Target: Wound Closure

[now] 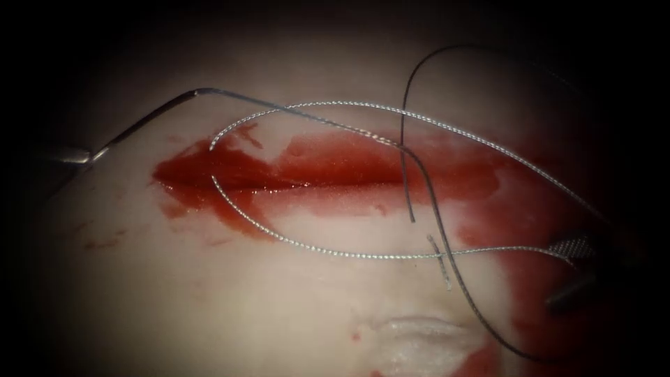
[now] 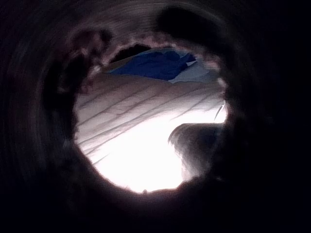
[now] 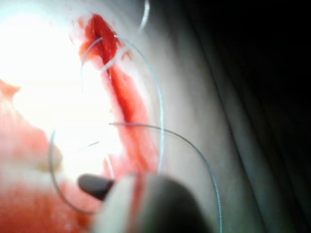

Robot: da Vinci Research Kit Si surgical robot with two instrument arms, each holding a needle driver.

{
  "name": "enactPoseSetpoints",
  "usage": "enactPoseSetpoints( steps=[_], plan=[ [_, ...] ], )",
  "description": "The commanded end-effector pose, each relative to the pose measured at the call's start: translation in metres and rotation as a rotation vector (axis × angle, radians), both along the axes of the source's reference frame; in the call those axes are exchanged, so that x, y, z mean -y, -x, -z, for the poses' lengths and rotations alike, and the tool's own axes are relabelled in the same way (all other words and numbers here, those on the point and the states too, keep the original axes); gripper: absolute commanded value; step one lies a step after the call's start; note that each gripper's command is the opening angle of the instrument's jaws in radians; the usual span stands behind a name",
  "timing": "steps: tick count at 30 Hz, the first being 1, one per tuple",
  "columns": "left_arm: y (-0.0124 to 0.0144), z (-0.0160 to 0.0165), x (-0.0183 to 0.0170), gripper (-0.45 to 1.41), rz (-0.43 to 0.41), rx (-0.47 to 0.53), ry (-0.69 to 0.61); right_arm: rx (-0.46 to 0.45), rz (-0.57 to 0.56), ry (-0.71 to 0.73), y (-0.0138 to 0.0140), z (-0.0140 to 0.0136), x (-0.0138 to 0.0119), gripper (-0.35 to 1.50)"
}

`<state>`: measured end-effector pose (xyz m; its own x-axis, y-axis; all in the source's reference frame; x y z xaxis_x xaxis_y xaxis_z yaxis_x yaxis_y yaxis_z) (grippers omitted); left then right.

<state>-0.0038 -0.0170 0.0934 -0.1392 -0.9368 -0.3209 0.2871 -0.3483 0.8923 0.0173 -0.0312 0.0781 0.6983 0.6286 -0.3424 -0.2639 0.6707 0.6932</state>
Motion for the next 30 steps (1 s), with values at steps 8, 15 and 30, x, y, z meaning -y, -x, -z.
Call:
enactPoseSetpoints(
  steps=[8,15,30],
  plan=[
    [0.0007,0.0003,-0.0011,-0.45,0.004,0.001,0.008,0.014,-0.012,0.192,-0.0089,0.0013,-0.0042,1.11],
    [0.0008,0.0003,-0.0011,-0.45,0.006,0.000,0.009,-0.018,0.100,0.108,-0.0171,0.0004,-0.0040,0.79],
    [0.0009,0.0002,-0.0011,-0.45,0.007,-0.001,0.009,-0.076,0.289,0.019,-0.0259,-0.0030,-0.0036,0.37]
  ],
)
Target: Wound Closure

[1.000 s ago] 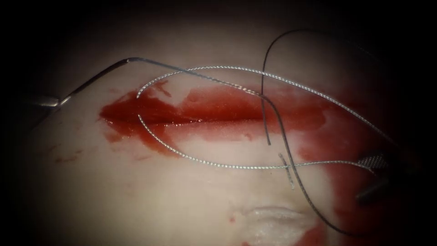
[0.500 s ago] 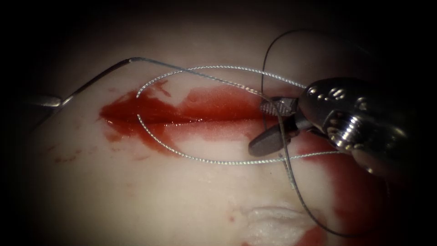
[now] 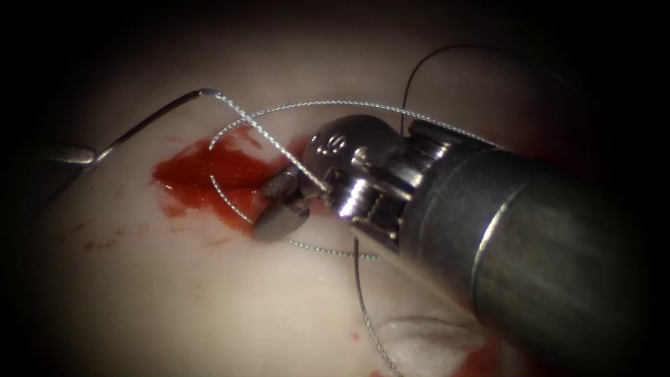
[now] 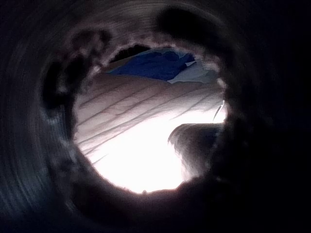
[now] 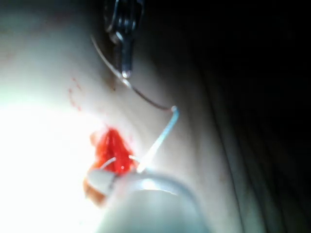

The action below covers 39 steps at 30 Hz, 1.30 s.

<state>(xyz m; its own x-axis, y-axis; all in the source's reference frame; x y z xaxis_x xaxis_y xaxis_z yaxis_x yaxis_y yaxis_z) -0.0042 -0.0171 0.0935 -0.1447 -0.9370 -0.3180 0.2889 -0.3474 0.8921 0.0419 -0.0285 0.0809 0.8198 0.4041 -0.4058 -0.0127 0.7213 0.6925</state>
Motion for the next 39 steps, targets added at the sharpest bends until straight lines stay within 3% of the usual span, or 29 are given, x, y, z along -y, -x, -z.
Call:
enactPoseSetpoints(
  steps=[1,3,8,16,20,22,24,26,39],
  plan=[
    [0.0005,0.0004,-0.0012,-0.45,0.003,0.003,0.007,-0.004,0.007,0.006,-0.0015,-0.0004,-0.0009,0.36],
    [0.0006,0.0003,-0.0012,-0.45,0.003,0.003,0.007,-0.005,0.014,0.017,-0.0020,-0.0008,-0.0009,0.36],
    [0.0006,0.0003,-0.0012,-0.45,0.003,0.003,0.007,-0.001,0.035,0.014,-0.0030,-0.0016,-0.0012,0.57],
    [0.0006,0.0004,-0.0012,-0.45,0.003,0.003,0.007,0.036,0.057,0.050,-0.0036,-0.0035,-0.0011,0.54],
    [0.0006,0.0004,-0.0012,-0.45,0.003,0.003,0.007,0.044,0.056,0.053,-0.0036,-0.0042,-0.0006,0.44],
    [0.0006,0.0004,-0.0012,-0.45,0.005,0.001,0.008,0.045,0.058,0.056,-0.0037,-0.0043,-0.0005,0.07],
    [0.0006,0.0004,-0.0012,-0.45,0.006,0.001,0.008,0.045,0.057,0.056,-0.0037,-0.0043,-0.0005,-0.08],
    [0.0006,0.0004,-0.0012,-0.45,0.006,0.001,0.008,0.054,0.051,0.050,-0.0037,-0.0043,-0.0005,-0.35],
    [0.0006,0.0005,-0.0012,-0.45,0.008,0.004,0.007,0.069,0.047,0.025,-0.0021,-0.0035,-0.0006,-0.35]
  ],
)
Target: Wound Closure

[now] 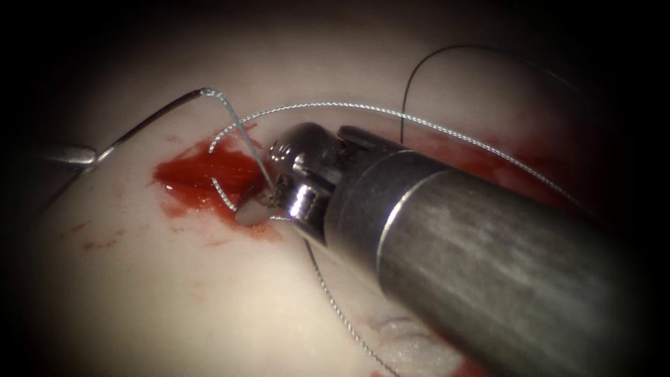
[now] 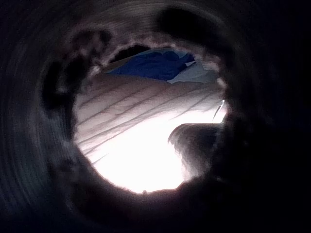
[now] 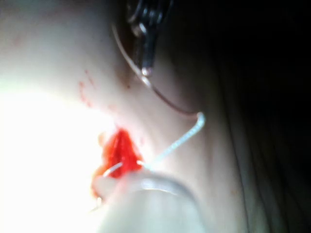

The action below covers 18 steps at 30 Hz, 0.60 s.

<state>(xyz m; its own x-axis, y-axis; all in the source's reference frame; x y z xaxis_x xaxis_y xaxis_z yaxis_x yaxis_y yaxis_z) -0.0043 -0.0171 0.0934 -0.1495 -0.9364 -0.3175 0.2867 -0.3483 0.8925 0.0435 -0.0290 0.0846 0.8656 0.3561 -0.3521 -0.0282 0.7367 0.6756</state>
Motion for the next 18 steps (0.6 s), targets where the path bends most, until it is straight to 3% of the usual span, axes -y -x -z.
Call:
enactPoseSetpoints(
  steps=[1,18],
  plan=[
    [0.0005,0.0004,-0.0012,-0.45,0.002,0.003,0.006,-0.003,-0.002,-0.001,-0.0003,0.0003,-0.0012,-0.35],
    [0.0003,0.0004,-0.0013,-0.45,0.000,0.005,0.006,0.007,-0.004,-0.050,0.0069,0.0023,-0.0006,-0.35]
  ],
)
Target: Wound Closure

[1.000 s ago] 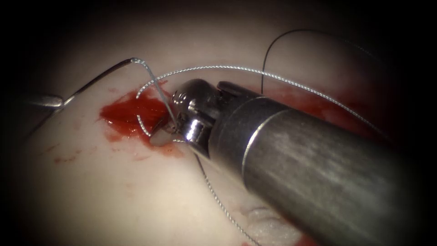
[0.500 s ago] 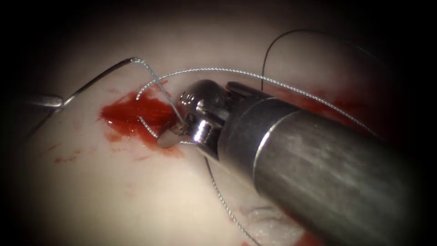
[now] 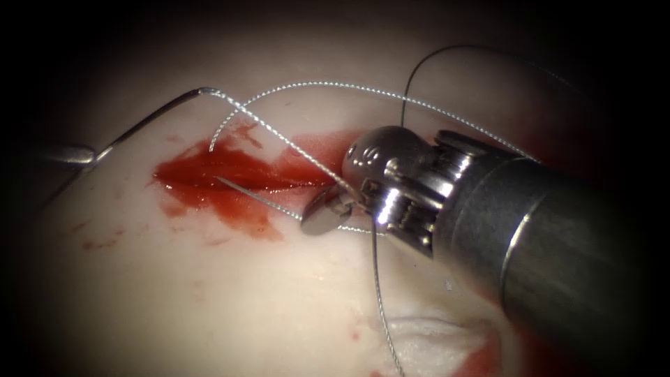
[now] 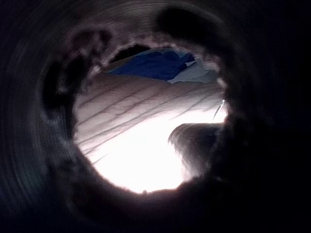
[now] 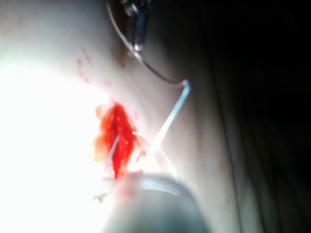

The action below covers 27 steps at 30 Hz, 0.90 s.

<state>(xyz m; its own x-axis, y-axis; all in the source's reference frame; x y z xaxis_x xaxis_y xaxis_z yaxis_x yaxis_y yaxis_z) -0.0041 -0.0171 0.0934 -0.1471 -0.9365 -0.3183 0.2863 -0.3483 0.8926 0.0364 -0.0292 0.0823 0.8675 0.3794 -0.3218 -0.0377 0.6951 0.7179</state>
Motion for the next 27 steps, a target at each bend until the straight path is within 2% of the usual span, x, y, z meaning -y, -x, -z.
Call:
enactPoseSetpoints(
  steps=[1,7,12,22,27],
  plan=[
    [0.0005,0.0004,-0.0012,-0.45,0.002,0.003,0.007,-0.010,-0.002,0.017,0.0005,0.0000,-0.0008,-0.35],
    [0.0005,0.0004,-0.0012,-0.45,0.002,0.003,0.007,-0.049,-0.032,0.051,0.0037,0.0007,-0.0006,-0.35],
    [0.0005,0.0004,-0.0012,-0.45,0.002,0.004,0.007,-0.047,-0.057,0.054,0.0061,0.0011,-0.0007,-0.35],
    [0.0004,0.0004,-0.0013,-0.45,0.001,0.004,0.006,-0.022,-0.093,0.017,0.0091,0.0015,-0.0008,-0.35],
    [0.0003,0.0004,-0.0013,-0.45,0.000,0.005,0.006,0.011,-0.121,-0.029,0.0120,0.0017,-0.0006,-0.35]
  ],
)
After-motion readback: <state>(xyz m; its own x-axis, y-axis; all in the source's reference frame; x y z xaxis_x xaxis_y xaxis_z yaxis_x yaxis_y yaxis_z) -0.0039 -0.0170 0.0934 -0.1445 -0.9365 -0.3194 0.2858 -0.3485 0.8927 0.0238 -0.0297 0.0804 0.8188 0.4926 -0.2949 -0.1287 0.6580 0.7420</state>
